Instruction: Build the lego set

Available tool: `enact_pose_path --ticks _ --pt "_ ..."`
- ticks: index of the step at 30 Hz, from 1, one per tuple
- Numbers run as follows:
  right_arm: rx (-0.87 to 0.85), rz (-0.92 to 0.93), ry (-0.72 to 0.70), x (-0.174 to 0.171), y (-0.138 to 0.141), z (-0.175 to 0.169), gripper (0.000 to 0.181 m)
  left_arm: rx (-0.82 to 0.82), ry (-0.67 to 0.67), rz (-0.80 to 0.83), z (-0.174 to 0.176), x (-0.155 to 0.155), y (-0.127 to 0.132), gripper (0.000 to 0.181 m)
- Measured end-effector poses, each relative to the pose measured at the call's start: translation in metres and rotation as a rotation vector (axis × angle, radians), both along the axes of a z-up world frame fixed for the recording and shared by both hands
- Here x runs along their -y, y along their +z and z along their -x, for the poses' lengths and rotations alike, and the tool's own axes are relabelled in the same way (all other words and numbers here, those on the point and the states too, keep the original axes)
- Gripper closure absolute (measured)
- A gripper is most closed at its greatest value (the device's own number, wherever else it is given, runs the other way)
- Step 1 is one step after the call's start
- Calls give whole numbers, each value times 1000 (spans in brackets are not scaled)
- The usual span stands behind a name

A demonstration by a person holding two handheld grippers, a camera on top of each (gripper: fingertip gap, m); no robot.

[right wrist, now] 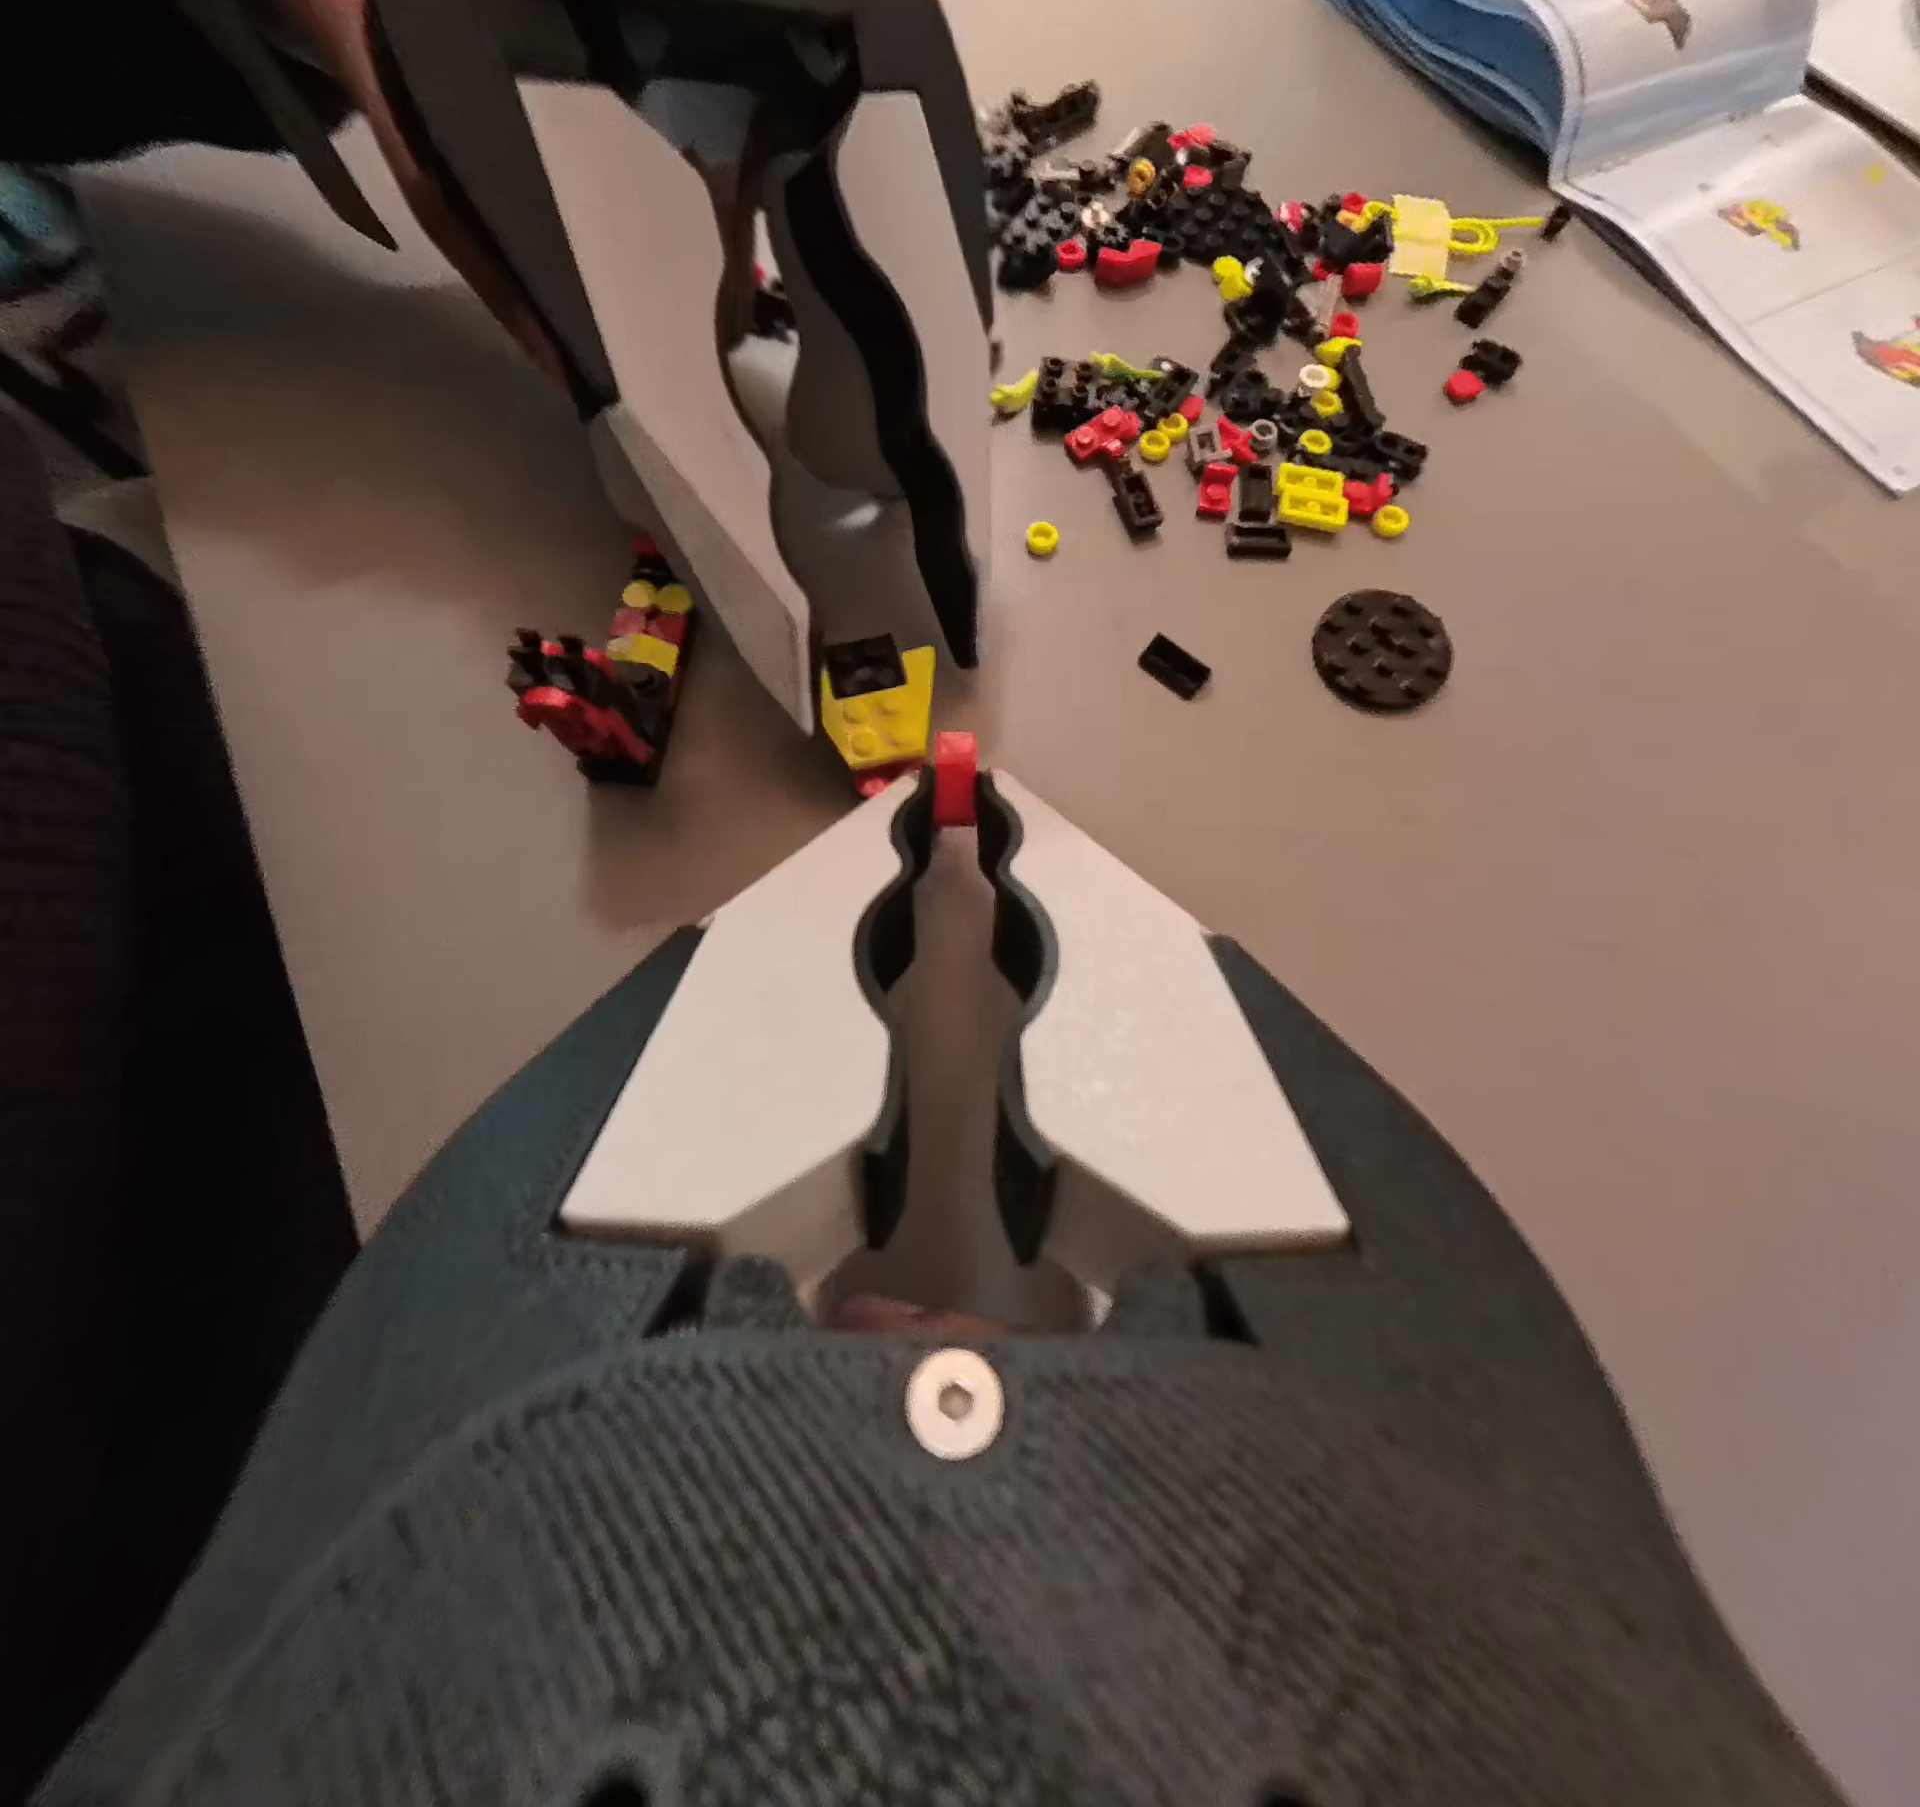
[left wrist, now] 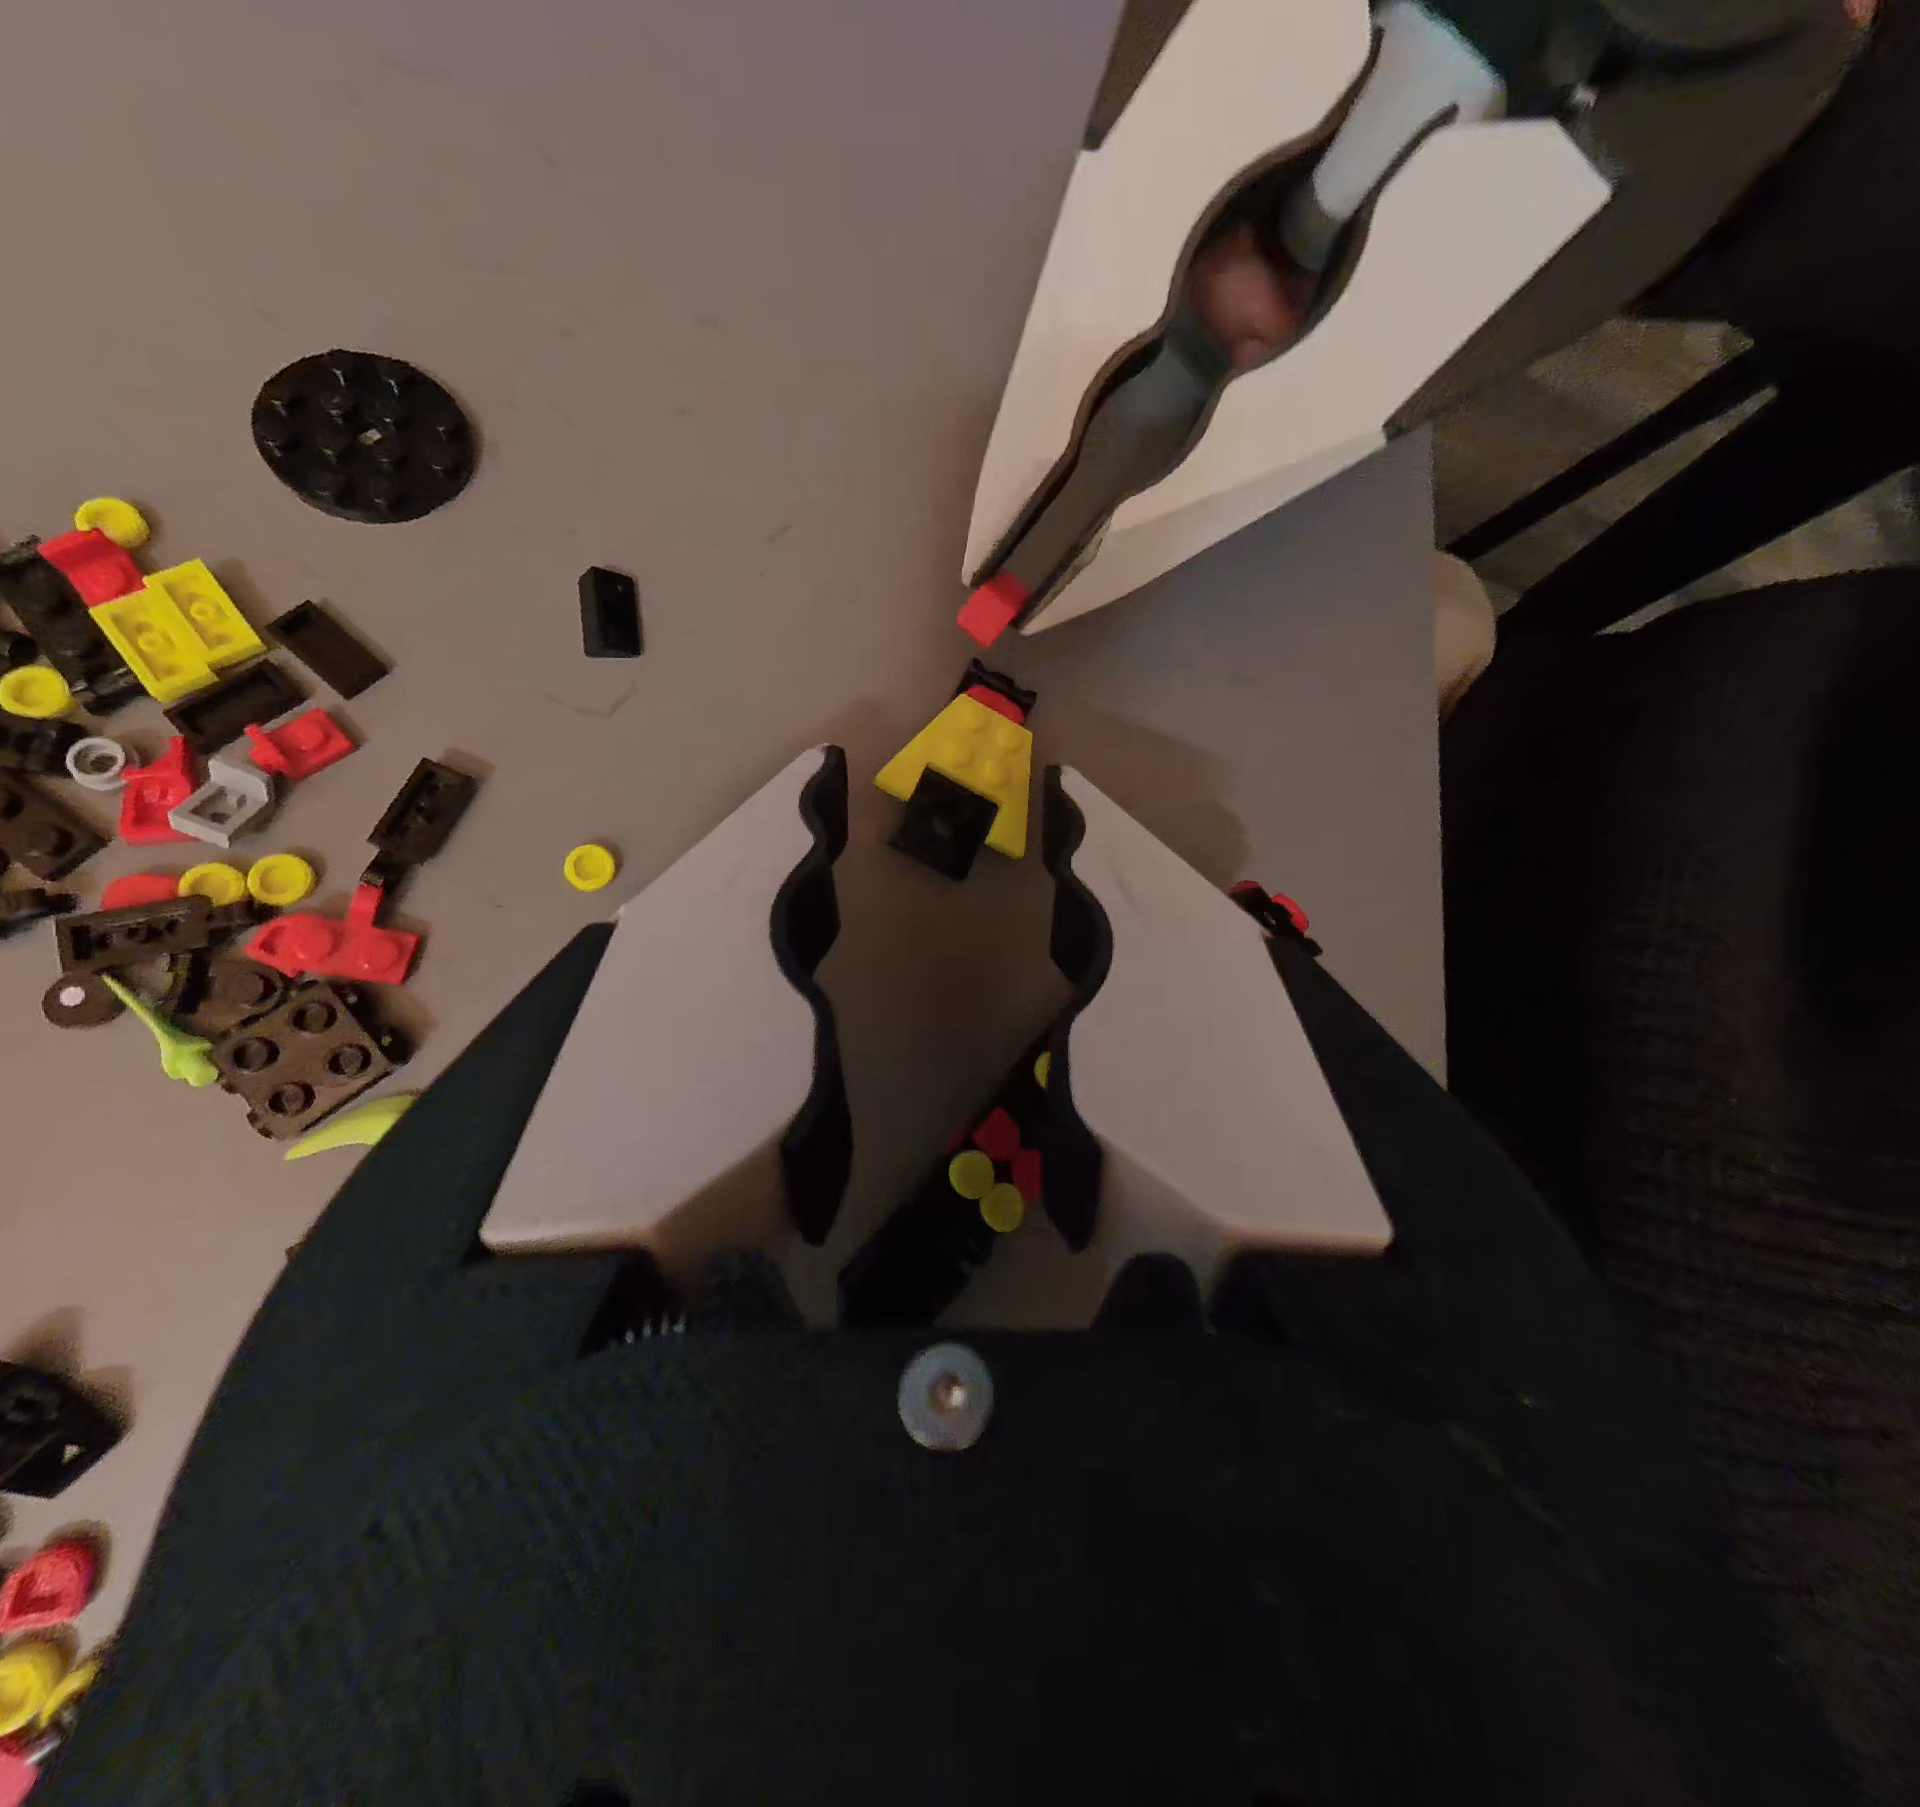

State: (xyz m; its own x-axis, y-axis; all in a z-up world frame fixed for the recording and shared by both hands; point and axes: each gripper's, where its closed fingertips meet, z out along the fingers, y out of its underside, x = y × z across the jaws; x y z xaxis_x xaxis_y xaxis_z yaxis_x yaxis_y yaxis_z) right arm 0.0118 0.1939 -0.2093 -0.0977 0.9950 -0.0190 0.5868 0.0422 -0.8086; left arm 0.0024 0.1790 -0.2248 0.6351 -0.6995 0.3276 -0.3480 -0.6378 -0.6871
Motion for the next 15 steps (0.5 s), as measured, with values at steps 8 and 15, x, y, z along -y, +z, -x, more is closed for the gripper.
enact_pose_path --ticks 8,15 --pt "-21 74 114 6 -4 5 174 -41 -11 -33 -1 0 -2 153" --pt "-3 54 132 9 -8 7 174 -40 -18 -30 -2 2 -2 153"
